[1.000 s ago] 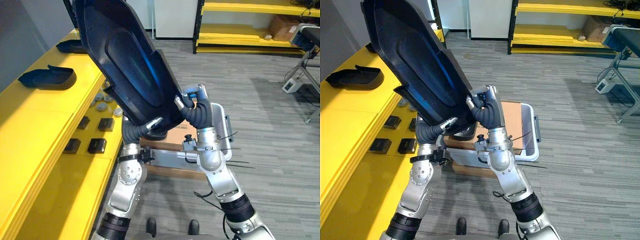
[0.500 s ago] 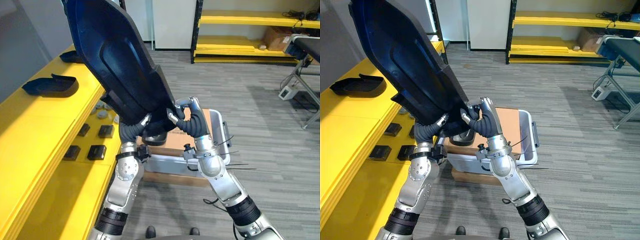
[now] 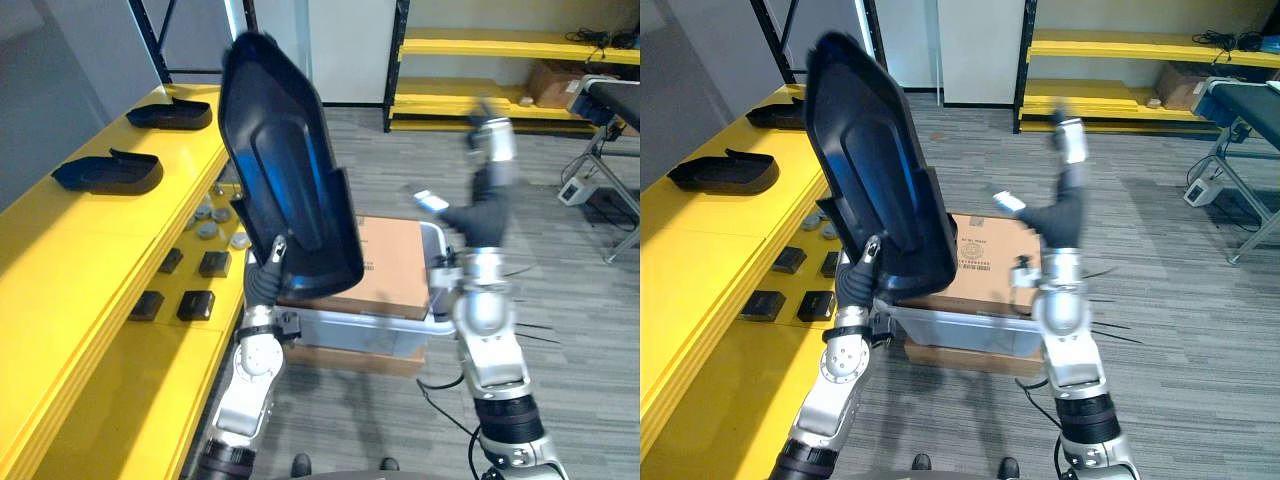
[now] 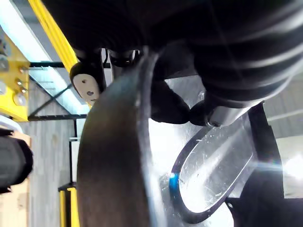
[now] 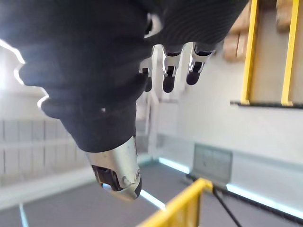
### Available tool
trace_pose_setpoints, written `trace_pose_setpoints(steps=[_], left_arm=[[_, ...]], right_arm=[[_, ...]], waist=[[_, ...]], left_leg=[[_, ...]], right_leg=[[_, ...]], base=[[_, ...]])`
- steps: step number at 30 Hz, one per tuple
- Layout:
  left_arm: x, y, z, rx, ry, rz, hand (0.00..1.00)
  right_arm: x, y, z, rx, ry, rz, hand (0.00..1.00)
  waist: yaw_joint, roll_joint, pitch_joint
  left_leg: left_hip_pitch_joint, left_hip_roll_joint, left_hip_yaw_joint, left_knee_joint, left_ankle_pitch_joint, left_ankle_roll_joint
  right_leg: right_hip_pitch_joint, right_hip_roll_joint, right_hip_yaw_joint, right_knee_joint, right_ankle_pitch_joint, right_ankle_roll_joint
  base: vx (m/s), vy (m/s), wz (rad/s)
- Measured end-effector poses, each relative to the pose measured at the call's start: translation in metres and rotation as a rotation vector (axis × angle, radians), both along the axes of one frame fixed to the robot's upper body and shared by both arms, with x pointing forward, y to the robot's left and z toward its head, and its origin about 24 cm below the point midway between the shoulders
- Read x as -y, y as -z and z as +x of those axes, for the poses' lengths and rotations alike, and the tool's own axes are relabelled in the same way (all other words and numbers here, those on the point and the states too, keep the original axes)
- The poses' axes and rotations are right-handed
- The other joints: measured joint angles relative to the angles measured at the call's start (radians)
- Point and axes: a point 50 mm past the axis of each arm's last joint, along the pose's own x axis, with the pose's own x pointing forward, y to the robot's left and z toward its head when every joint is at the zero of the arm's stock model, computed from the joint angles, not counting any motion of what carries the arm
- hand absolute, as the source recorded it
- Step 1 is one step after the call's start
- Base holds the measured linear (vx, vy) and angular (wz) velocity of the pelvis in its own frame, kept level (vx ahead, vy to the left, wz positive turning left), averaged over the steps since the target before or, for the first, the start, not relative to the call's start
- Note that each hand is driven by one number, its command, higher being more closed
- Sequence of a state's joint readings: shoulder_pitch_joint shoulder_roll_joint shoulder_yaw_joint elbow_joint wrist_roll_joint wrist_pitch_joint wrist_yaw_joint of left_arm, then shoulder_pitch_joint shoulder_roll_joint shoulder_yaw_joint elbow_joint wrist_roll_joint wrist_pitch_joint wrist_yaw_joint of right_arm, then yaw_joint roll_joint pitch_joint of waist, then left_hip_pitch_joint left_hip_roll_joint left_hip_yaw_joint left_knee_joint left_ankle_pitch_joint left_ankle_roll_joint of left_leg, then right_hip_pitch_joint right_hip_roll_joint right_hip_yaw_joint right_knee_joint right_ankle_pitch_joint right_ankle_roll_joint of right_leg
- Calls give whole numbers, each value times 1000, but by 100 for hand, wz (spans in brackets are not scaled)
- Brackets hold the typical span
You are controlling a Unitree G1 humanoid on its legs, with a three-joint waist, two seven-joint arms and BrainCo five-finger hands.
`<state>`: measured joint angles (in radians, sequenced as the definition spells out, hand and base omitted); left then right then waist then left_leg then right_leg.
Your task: Walk over and take plastic housings, then place them on the shelf
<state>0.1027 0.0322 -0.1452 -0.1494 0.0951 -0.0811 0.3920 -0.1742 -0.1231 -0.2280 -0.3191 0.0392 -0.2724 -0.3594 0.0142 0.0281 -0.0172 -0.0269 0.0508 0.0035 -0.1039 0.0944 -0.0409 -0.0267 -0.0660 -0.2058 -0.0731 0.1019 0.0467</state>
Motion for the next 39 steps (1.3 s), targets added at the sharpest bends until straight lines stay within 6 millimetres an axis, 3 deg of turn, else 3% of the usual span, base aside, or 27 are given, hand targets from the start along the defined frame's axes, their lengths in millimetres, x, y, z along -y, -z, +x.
trace_pose_setpoints(steps=[3,5,6,8,9,11,13,16,18,22,25,28,30,31,32,34,35,38,39], left_arm=[[-9,0,-7,0,-42,3,100],[-13,-7,-13,27,-61,-1,100],[-13,-8,-15,34,-65,-3,100],[-15,-12,-20,52,-73,-4,100],[-16,-12,-21,53,-78,-5,100],[-21,-8,-26,36,-103,-10,100],[-21,-5,-28,19,-96,-8,100],[-19,-3,-29,9,-65,-5,100],[-16,-3,-29,7,-35,-5,100],[-9,-3,-28,5,10,-8,100],[-1,-3,-28,7,51,-25,100],[9,-13,-29,49,99,-49,100],[9,-19,-29,74,100,-61,100],[10,-20,-29,86,98,-73,100],[11,-22,-29,94,94,-90,100],[14,-22,-29,98,87,-117,100],[15,-23,-29,105,91,-134,100],[15,-32,-30,154,100,-146,100],[15,-33,-29,162,105,-146,100]], right_arm=[[36,41,-10,-147,142,103,0],[61,99,-22,-378,247,237,0],[66,116,-27,-443,273,275,0],[81,183,-58,-728,386,418,0],[84,197,-68,-789,414,457,0],[84,245,-108,-1004,492,581,0],[77,279,-144,-1195,502,645,0],[55,315,-184,-1427,463,747,0],[39,328,-200,-1527,405,783,0],[18,339,-212,-1637,302,806,0],[9,341,-206,-1651,242,790,0],[5,338,-183,-1612,182,746,0],[6,332,-164,-1554,157,721,0],[8,329,-156,-1523,150,708,0],[14,324,-146,-1495,145,681,0],[17,319,-137,-1464,136,656,0],[16,318,-134,-1461,122,649,0],[11,317,-126,-1446,89,647,0],[8,318,-126,-1448,76,650,0]], waist=[[-4,-1,0],[-4,0,-1],[-4,0,-1],[-5,5,-4],[-5,8,-6],[-5,20,-14],[-5,21,-14],[-4,20,-14],[-4,16,-10],[-2,6,-2],[2,9,11],[2,1,63],[2,-6,71],[2,-19,83],[10,-3,90],[10,12,95],[15,10,94],[55,0,88],[57,-7,91]], left_leg=[[4,1,-1,0,-3,-4],[3,1,-1,0,-8,-10],[3,1,-2,0,-10,-11],[-3,2,-8,0,-15,-13],[-5,1,-10,0,-16,-13],[-12,0,-21,0,-16,-13],[-15,1,-29,0,-17,-15],[-34,2,-52,0,-17,-15],[-33,0,-74,1,-17,-16],[-34,-7,-143,1,-13,-20],[-38,-25,-223,6,2,-28],[-93,-69,-332,66,0,-17],[-153,-65,-205,111,-46,56],[-176,-45,-70,149,-70,116],[-213,0,85,215,-88,142],[-218,57,246,285,-89,143],[-211,56,280,297,-89,139],[-226,5,244,312,-96,95],[-233,-9,238,325,-98,98]], right_leg=[[4,0,0,-1,-2,0],[4,0,-1,-2,-4,-1],[4,0,-1,-3,-4,-1],[3,0,-8,-8,-5,-2],[3,0,-10,-10,-5,-2],[3,0,-16,-18,-4,-1],[5,2,-24,-17,-4,1],[7,2,-47,-16,-8,2],[19,1,-71,-15,-15,3],[39,-6,-141,18,-48,6],[42,-21,-225,100,-102,4],[31,-105,-384,282,-216,18],[30,-148,-485,337,-250,28],[42,-185,-543,347,-252,30],[61,-202,-595,367,-263,40],[120,-224,-667,389,-282,68],[162,-237,-708,385,-282,81],[193,-265,-764,360,-255,125],[201,-277,-780,364,-254,127]], base=[[0,0,0],[0,0,0],[0,0,0],[-2,0,6],[0,-1,10],[7,-2,9],[18,-8,11],[-18,-13,22],[5,-11,32],[-1,-28,58],[6,-24,98],[-23,-2,156],[-38,13,164],[24,59,151],[48,73,138],[56,60,125],[77,45,110],[168,107,62],[225,158,72]])
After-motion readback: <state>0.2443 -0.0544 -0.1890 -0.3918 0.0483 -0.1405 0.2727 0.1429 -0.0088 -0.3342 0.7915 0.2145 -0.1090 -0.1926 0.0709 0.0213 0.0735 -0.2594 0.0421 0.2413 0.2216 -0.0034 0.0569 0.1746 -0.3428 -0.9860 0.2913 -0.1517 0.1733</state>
